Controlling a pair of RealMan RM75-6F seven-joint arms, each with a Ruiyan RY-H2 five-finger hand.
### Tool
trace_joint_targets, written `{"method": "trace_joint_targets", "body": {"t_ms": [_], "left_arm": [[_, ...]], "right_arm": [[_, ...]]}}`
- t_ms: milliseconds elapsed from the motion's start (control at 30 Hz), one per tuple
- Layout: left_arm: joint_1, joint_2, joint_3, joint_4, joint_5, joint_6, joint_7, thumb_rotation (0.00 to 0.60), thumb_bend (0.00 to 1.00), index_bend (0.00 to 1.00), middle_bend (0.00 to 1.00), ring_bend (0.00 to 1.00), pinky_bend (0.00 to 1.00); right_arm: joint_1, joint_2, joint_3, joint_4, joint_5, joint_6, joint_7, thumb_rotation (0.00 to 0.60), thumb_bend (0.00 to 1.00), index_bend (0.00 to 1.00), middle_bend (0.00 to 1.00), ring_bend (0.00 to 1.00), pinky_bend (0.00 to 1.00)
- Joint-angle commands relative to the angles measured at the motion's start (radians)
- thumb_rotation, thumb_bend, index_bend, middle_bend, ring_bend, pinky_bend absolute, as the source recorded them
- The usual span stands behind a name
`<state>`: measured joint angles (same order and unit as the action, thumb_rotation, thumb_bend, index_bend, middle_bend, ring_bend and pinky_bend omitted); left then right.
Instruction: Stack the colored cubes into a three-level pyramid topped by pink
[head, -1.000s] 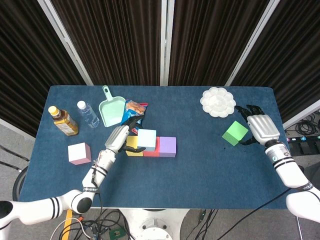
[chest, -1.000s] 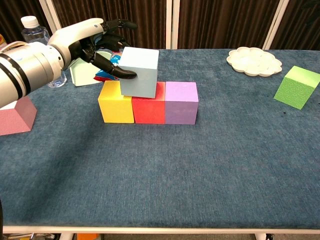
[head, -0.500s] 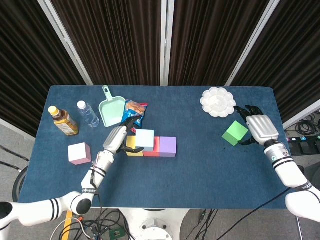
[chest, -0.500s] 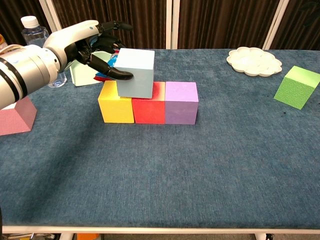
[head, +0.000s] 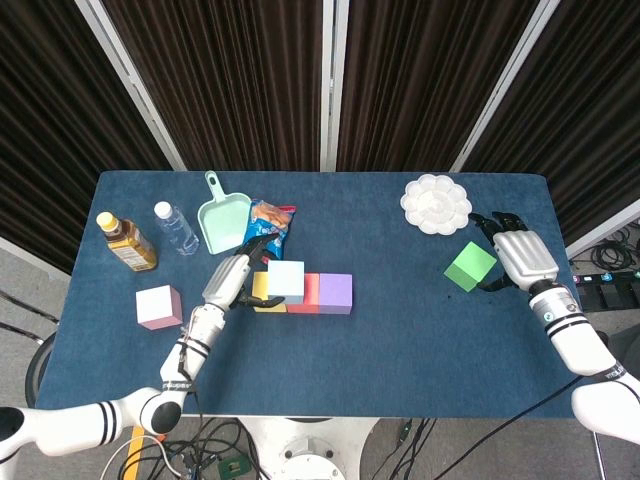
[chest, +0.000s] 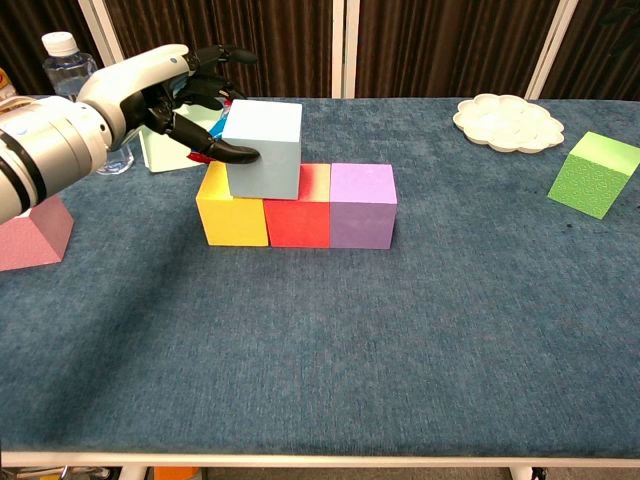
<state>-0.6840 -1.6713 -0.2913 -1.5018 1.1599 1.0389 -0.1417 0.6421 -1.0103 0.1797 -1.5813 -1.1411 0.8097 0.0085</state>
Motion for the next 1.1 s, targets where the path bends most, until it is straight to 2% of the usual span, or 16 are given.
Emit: {"method": "trace_joint_targets", "body": {"t_ms": [33,633,1100], "left_arm": [[0.000,-0.001,-0.001,0.003,0.000,0.000,-0.002,0.600,0.16,0.10,0.41,0.06,0.12],[-0.007,-0.016,-0.020,0.011,-0.024,0.002,0.004,0.600,0.16,0.10,0.41,0.06,0.12],[-0.002,-0.027,-0.013,0.012,-0.018,0.018,0.022,0.600,0.16,0.10,0.41,0.06,0.12]], "right_arm": [[0.000,0.003,0.001,-0.003,0.000,-0.004,0.008,0.600,0.00,0.00,0.15,0.00,0.00],[0.005,-0.004,-0.002,0.007,0.004,-0.013,0.010,0.600,0.00,0.00,0.15,0.00,0.00],[0.004,-0.005,-0.006,0.013,0.004,-0.019,0.018,0.600,0.00,0.00,0.15,0.00,0.00]]}}
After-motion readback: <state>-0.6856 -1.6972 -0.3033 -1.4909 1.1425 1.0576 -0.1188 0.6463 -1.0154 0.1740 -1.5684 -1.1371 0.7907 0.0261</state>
